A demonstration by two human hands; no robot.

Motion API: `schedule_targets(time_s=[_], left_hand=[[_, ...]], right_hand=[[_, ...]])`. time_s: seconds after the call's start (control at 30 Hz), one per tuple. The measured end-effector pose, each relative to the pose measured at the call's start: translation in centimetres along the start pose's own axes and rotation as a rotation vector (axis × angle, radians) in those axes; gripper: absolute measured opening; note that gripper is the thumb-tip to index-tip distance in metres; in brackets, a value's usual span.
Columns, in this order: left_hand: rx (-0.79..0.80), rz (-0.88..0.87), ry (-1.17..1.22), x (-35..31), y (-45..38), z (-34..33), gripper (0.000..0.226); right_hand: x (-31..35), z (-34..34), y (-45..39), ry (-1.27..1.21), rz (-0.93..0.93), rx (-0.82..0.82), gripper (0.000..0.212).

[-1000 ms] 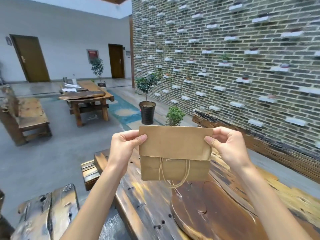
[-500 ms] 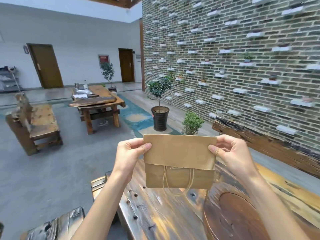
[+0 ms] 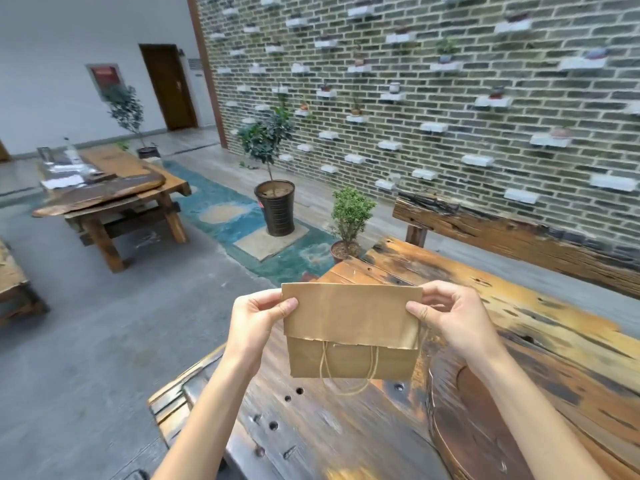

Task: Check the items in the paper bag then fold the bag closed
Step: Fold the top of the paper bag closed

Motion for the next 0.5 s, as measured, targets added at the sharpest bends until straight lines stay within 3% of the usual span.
schedule_targets(time_s=[0.17,0.37,0.47,0.5], left_hand=[[0.120,0.076,-0.002,4.5,-6.1,-0.2,0.016],[0.346,0.143,-0.061,10.7,-12.9,-1.2,0.015],[0.485,0.166,-0.198,15.5,-16.0,-1.1,0.033],[0.518,0.179,-0.258,17.3,-17.0,-0.8,0.028]], right_hand=[[-4.2,-2.5,-2.0,0.051,-0.101,-0.123,0.021],[-10.6,-5.6,-2.9,0.142,-0.282,-0.301,0.017],[-13.7,-7.8,-2.9,0.206,-0.426,-0.369,0.016],[-14.6,-8.6,-2.7,0.233,-0.461,-0.370,0.016]])
Point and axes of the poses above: each hand's wrist, its own y-axis away from the middle knuckle, its own z-axis out of the back of the hand, x = y × z, the point moved 10 cm from there along -y, towards the middle knuckle
